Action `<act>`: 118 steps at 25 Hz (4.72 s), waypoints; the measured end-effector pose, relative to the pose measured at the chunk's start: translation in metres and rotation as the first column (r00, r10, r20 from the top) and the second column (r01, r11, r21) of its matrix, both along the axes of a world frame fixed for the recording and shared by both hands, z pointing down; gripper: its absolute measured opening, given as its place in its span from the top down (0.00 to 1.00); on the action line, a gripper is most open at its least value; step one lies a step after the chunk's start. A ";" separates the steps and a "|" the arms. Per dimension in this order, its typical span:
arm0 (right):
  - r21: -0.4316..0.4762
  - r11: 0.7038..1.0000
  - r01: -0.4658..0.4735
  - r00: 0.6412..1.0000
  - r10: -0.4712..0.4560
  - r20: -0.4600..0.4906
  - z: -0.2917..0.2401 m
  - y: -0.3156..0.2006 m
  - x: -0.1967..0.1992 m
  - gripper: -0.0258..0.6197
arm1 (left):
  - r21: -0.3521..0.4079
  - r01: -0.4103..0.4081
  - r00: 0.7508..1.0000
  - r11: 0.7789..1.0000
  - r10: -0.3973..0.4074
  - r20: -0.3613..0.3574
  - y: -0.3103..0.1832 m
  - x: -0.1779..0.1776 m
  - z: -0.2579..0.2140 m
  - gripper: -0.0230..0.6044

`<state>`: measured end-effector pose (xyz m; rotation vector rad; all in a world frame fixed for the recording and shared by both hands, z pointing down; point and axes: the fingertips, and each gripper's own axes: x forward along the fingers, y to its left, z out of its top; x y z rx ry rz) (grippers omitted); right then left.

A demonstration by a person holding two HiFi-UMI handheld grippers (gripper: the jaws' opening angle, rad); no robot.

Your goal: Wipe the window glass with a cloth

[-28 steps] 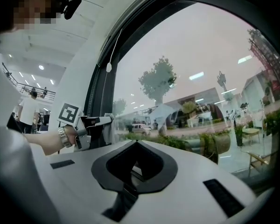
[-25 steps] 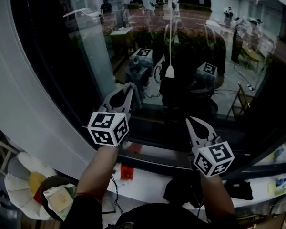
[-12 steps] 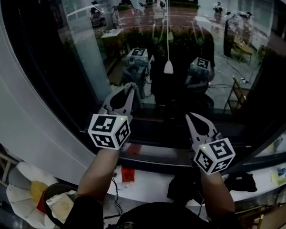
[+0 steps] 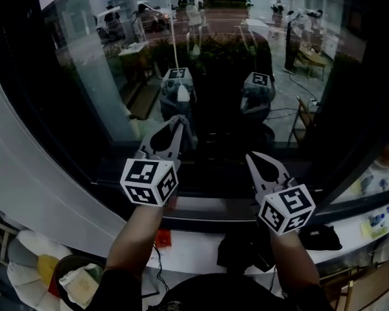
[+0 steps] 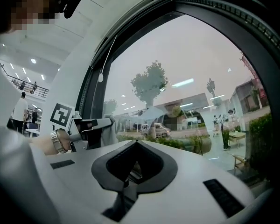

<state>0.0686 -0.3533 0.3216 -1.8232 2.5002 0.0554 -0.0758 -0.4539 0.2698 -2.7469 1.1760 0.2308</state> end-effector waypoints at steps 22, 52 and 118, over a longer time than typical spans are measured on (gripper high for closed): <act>-0.003 0.998 -0.061 0.997 0.061 0.040 -0.009 0.073 0.136 0.92 | 0.021 -0.012 0.998 1.000 0.011 0.064 0.056 0.159 -0.008 0.91; -0.022 0.990 -0.140 0.988 0.141 0.056 0.004 0.152 0.267 0.92 | 0.011 -0.045 0.997 0.999 0.045 0.058 0.111 0.318 0.007 0.91; 0.064 0.998 -0.016 1.000 0.016 0.002 -0.060 0.147 0.234 0.92 | 0.041 -0.130 0.992 0.991 0.130 -0.003 0.139 0.340 -0.086 0.91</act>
